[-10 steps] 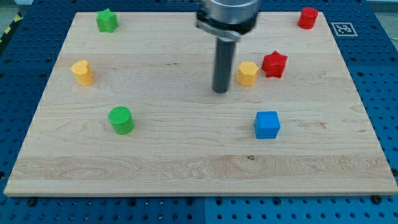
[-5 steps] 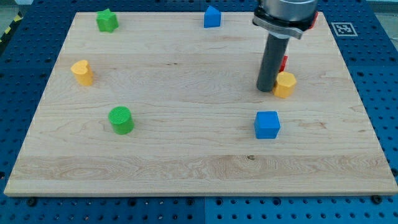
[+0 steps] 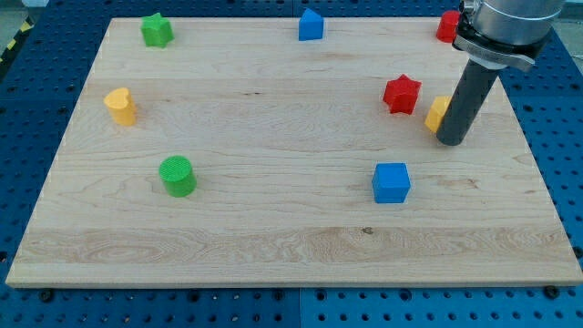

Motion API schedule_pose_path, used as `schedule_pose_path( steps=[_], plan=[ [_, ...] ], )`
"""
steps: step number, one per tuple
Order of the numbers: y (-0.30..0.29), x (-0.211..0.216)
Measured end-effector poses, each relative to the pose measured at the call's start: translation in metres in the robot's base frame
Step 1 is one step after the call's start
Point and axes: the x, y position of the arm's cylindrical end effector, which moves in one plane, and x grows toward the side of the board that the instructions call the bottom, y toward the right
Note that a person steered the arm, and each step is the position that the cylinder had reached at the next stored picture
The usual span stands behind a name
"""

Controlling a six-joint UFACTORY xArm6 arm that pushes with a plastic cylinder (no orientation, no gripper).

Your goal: Push the yellow hexagon to the center right of the board

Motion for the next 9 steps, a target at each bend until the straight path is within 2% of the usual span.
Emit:
schedule_pose_path(
  steps=[2, 3, 5, 9],
  plan=[
    [-0.043, -0.012],
    [-0.039, -0.024],
    [-0.037, -0.025],
    [0.005, -0.025]
  ],
)
